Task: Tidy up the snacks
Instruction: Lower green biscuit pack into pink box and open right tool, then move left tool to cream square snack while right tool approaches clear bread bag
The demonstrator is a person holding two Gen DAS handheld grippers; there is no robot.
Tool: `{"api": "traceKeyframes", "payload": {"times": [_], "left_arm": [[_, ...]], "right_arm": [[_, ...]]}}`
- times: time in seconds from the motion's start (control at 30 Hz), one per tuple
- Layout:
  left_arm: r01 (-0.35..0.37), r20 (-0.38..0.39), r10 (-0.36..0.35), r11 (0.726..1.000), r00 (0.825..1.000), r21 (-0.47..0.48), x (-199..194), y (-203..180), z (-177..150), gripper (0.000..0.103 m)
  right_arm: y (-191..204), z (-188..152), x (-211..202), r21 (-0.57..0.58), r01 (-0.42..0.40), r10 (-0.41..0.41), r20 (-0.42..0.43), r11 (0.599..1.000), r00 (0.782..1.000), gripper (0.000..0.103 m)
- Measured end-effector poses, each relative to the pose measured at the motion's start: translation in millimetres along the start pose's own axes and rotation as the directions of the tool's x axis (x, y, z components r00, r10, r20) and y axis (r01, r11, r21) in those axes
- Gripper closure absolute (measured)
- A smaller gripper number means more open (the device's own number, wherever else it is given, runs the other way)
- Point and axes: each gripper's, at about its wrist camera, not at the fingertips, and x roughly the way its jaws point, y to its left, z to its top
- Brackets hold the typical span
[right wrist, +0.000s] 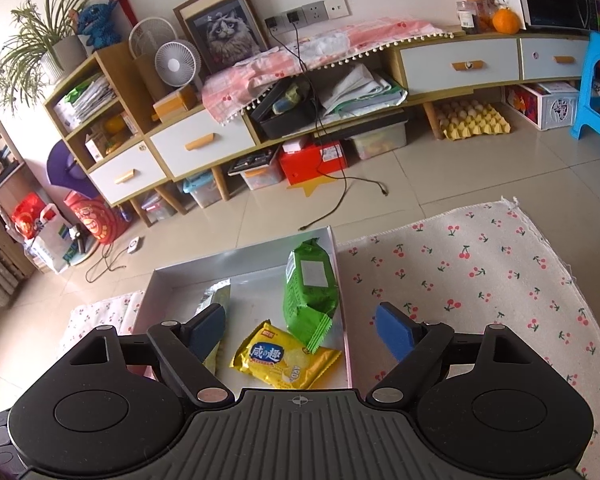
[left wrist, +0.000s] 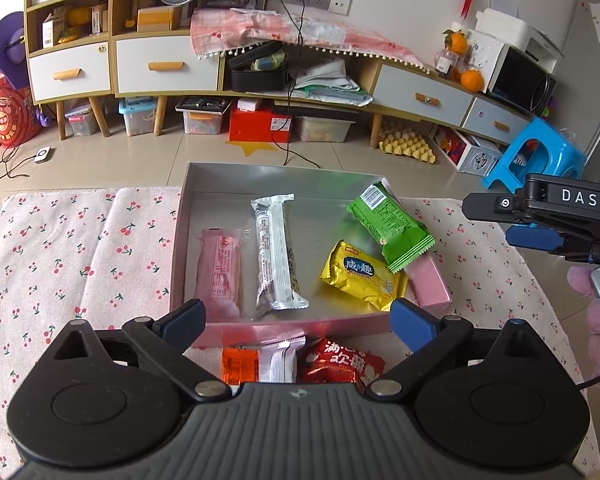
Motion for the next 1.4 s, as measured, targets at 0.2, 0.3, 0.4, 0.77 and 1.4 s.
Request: {"api": "traceKeyframes", "payload": {"times": [0.2,0.3,0.4,0.77,1.4], "left_arm": [[-0.024,0.001,0.024,0.999,1.0,0.021,-16.9,3.7,-11.1,0.001],[-0.043,0.007,0.043,0.999,0.999,0.029,-25.8,6.9,-16.7,0.001],[-0.071,-0.002,0.071,0.997,0.998,0.027,-31.5,12.2,-21.5,0.001],[-0.126,-0.001,0.126,0.992,0.992,0.015,-44.0,38.5,-45.5,0.001],[-0.186,-0.008,0.187,0.98,0.982,0.064,-37.7,57.1,-102.1,0.002]], "right_arm": [[-0.1,-14.2,-17.4,-0.022,-0.018,0.018,-0.011,1.0,1.0,0.019],[2.5,-23.4,-26.3,-0.039,-0.02,0.02,-0.008,0.999,1.0,0.019],[4.7,-32.1,-32.8,-0.041,-0.039,0.038,-0.019,0.998,0.999,0.019],[10.6,-61.6,-55.4,-0.096,-0.048,0.049,0.013,0.994,0.999,0.007],[23.0,-158.0,-43.5,-0.395,-0.106,0.036,-0.18,0.913,0.983,0.007]]}}
